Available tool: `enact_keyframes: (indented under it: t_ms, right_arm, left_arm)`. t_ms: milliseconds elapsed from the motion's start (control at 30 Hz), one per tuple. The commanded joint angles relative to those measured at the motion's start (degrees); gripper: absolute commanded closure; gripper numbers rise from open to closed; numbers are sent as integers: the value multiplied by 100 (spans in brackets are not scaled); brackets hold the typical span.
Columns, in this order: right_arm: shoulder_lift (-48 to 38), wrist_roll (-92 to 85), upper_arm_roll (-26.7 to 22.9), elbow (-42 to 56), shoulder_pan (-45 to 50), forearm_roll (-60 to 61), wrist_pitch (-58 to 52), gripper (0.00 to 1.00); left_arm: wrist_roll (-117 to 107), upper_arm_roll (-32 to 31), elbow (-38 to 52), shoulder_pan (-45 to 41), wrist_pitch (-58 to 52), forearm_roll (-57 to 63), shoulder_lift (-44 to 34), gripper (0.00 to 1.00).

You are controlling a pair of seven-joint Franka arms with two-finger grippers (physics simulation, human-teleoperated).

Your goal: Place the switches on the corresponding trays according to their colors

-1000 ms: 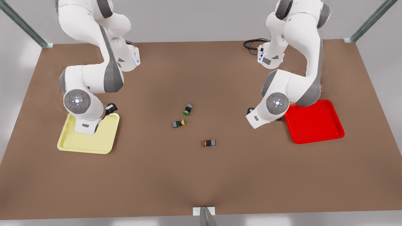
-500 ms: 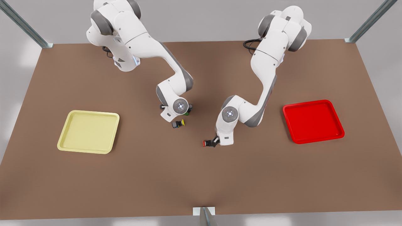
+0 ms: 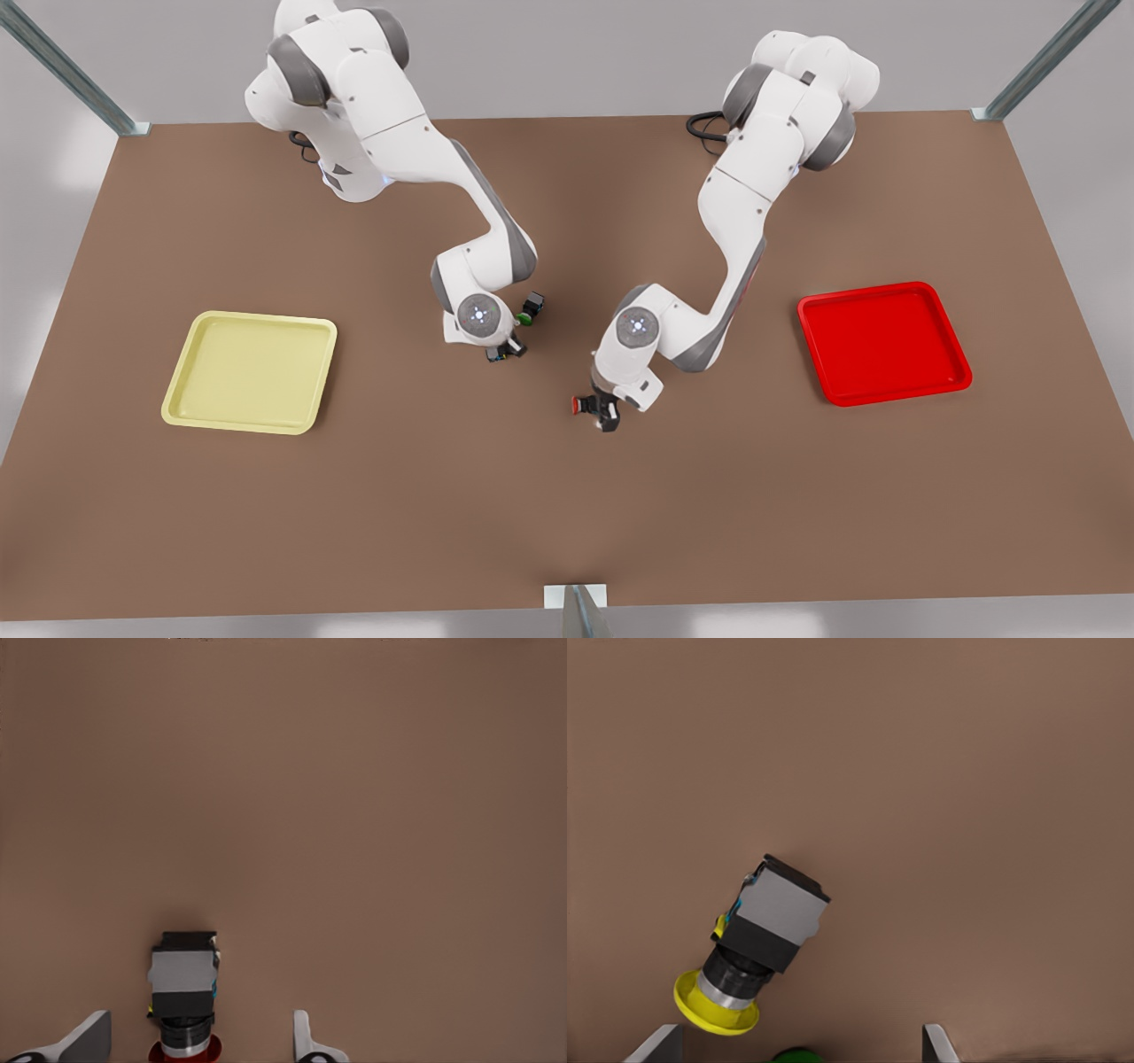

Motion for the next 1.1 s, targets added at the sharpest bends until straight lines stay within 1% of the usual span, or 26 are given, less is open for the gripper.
enact_keyframes:
  t_ms: [0,33,133,200,233,333,433,533,567,633,667,700,767,800,833,867,900,933,967,1067]
  right_arm:
    - [22,3508,-102,-49,81,332,609,0]
    - [48,3596,-102,-85,98,367,828,0]
    - [92,3587,-111,-155,72,402,1022,0]
    - [163,3596,-111,-155,55,692,1233,0]
    - [285,3543,-111,-146,19,806,1505,0]
    - [303,3534,-84,-146,-148,824,1550,0]
    - [347,3561,-41,-102,-113,973,1637,0]
    - [347,3499,162,-181,-95,965,1734,0]
    - [338,3429,188,-331,-95,956,1945,0]
    - [347,3376,249,-357,-112,921,2015,0]
    - [365,3358,258,-357,-130,921,2042,0]
    - [400,3358,258,-357,-121,921,2050,0]
    - [461,3350,258,-340,-130,921,2050,0]
    - [479,3314,258,-340,-130,921,2050,0]
    - [479,3271,258,-340,-139,921,2050,0]
    - [488,3192,258,-348,-139,921,2050,0]
    - [497,3183,258,-348,-130,921,2050,5]
    - [497,3174,258,-348,-130,921,2050,11]
    - [497,3104,267,-348,-130,921,2050,16]
    - [479,3051,293,-340,-148,921,2024,30]
  left_arm:
    - [-3080,-5,0,52,107,57,43,0]
    - [-3080,-13,9,43,124,84,113,0]
    - [-2711,-172,0,52,124,66,183,0]
    - [-2702,-189,44,52,124,57,298,0]
    - [-2693,-189,53,52,124,57,324,0]
    - [-2623,-189,53,123,124,57,351,0]
    - [-2527,-242,53,114,124,66,421,0]
    - [-2421,-242,176,114,159,66,509,0]
    - [-2412,-242,185,114,159,66,509,0]
    - [-2421,-242,185,140,159,57,526,15]
    - [-2421,-242,185,140,159,48,526,20]
    - [-2412,-242,185,140,159,48,535,24]
    - [-2412,-242,176,140,212,48,535,27]
    - [-2421,-251,176,193,212,48,544,32]
    - [-2412,-251,176,210,221,48,544,35]
    - [-2421,-268,176,228,265,48,544,46]
    - [-2421,-268,185,237,265,48,544,51]
    - [-2421,-295,176,254,265,48,544,52]
    - [-2421,-312,176,272,265,40,535,58]
    - [-2421,-356,176,404,265,48,509,59]
